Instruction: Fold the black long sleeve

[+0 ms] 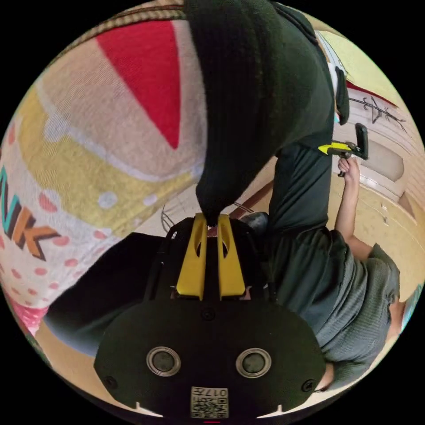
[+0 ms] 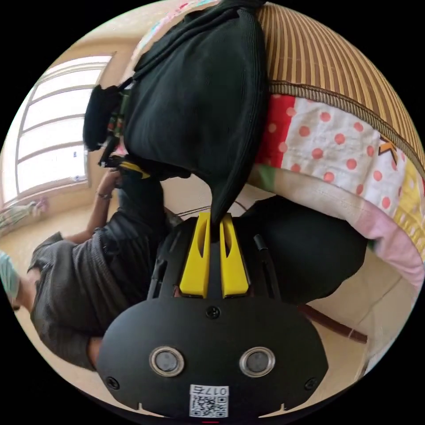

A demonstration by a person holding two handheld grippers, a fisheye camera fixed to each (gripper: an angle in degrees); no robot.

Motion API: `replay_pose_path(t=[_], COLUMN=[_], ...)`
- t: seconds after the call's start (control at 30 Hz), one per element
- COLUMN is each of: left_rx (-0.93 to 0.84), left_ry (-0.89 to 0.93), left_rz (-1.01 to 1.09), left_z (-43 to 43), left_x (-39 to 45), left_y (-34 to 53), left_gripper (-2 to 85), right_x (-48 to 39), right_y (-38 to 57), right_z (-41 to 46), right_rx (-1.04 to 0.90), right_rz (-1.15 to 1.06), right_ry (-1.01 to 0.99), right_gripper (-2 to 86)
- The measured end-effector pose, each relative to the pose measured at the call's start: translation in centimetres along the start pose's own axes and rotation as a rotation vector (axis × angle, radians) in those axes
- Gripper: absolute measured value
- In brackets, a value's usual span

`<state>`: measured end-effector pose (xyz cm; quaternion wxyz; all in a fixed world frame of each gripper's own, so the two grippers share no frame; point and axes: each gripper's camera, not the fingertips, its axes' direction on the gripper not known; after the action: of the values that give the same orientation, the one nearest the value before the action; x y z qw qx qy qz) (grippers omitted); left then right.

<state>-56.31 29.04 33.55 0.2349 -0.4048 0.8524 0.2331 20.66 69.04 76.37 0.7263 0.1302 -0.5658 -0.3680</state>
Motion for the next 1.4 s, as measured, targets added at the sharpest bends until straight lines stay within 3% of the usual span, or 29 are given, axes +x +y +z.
replay_pose_path(t=[0.07, 0.17, 0.3, 0.43, 0.53, 0.6, 0.63, 0.77, 0.9, 1.07, 1.17, 1.3, 1.4], left_rx=[0.024, 0.214, 0.545, 0.821, 1.001, 1.124, 1.138, 1.174, 1.211, 1.254, 1.336, 1.175, 0.998], left_ry=[0.160, 0.446, 0.642, 0.787, 0.839, 0.826, 0.795, 0.451, 0.133, -0.081, -0.214, -0.306, -0.267], left_rz=[0.180, 0.502, 0.882, 1.056, 0.907, 0.525, 0.458, 0.187, -0.056, -0.138, -0.138, -0.111, -0.197], left_z=[-1.4, -6.0, -12.8, -16.4, -18.3, -18.8, -18.9, -23.6, -29.4, -31.0, -29.0, -23.4, -17.7], left_x=[0.9, 2.7, 4.4, 4.0, 1.9, -1.5, -1.9, -0.3, 3.1, 4.5, 6.2, 7.8, 6.1], left_y=[2.4, 8.1, 17.5, 22.0, 20.9, 17.7, 16.9, 11.3, 4.3, -2.9, -1.7, -0.3, -0.1], left_gripper=[4.2, 4.1, 3.9, 4.0, 4.1, 4.2, 4.2, 4.1, 4.3, 7.5, 13.2, 17.7, 18.3], right_x=[2.5, 4.6, 5.8, 5.9, 6.3, 7.0, 7.7, 10.4, 10.5, 9.4, 7.7, 2.2, -3.8], right_y=[3.6, 8.0, 11.7, 14.6, 12.9, 10.3, 8.2, 0.5, -6.5, -14.3, -14.6, -13.1, -12.5], right_z=[-4.1, -8.6, -11.5, -13.5, -14.4, -14.9, -15.2, -17.0, -18.2, -16.4, -13.9, -9.5, -3.3], right_rx=[0.128, 0.333, 0.495, 0.708, 0.779, 0.775, 0.765, 0.797, 0.846, 0.958, 0.960, 0.867, 0.718], right_rz=[-0.170, -0.377, -0.563, -0.834, -0.767, -0.609, -0.505, -0.189, -0.075, -0.001, 0.034, -0.123, -0.252], right_ry=[-0.373, -0.676, -0.880, -1.061, -1.068, -1.009, -0.968, -0.909, -0.873, -0.809, -0.707, -0.468, -0.243], right_gripper=[1.9, 1.7, 1.5, 1.3, 1.3, 1.4, 1.4, 2.1, 3.7, 16.1, 17.5, 15.1, 14.5])
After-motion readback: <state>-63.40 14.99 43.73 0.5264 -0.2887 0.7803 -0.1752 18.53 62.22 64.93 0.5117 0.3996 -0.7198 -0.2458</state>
